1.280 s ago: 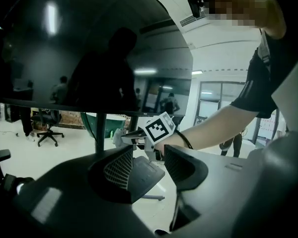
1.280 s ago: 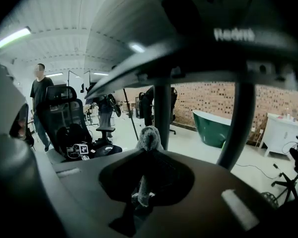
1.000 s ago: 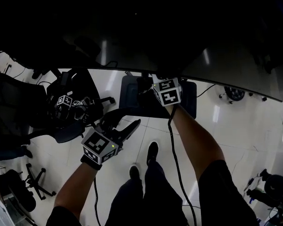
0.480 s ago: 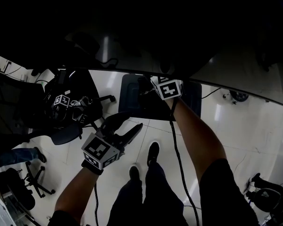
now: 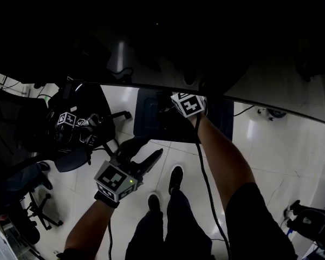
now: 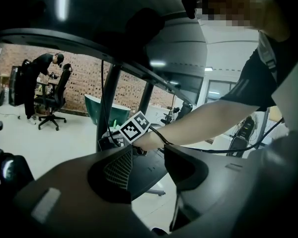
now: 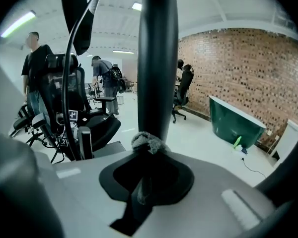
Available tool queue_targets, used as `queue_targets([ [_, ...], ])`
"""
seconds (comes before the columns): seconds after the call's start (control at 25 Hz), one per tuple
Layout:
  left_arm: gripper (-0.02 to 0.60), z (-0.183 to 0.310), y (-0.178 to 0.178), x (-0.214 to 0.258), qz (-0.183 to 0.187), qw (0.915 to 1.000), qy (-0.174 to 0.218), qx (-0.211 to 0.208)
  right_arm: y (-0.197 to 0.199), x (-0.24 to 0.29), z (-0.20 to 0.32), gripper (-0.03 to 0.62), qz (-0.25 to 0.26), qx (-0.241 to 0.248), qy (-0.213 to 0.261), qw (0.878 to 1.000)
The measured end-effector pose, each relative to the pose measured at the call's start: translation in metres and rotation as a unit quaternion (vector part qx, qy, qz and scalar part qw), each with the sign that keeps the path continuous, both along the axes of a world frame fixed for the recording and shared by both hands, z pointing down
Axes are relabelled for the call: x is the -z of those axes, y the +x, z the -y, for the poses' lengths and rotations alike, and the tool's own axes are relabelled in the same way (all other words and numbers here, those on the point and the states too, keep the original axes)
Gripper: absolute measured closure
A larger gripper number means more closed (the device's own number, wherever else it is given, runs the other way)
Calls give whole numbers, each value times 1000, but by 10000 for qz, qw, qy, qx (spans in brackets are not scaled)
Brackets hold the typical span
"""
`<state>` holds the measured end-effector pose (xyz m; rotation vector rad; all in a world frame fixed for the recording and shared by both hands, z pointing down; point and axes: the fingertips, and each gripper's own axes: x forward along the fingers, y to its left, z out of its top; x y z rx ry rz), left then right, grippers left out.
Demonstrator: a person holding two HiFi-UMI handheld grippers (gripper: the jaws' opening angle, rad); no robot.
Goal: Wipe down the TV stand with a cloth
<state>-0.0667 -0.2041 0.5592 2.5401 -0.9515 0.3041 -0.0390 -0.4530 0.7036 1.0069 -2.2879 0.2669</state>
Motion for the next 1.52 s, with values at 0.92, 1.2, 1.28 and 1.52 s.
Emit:
queue_targets([
  [0.92,364,2,57,34,4,9982,365,-467,208,130,-29,566,476,-1762,1132,9767],
  [1.2,364,5,62,18,52,9986,214,-485,209,110,-9,566,425,-1922,1034,9750],
  [1.28,364,7,61,13,49,9987,197,-472,204,96,-11,566,342,-1848,896,9781],
  [1.52,364,11,61,12,33,9990,171,-409,193,49,-12,566,-55,-1743,539,9832],
])
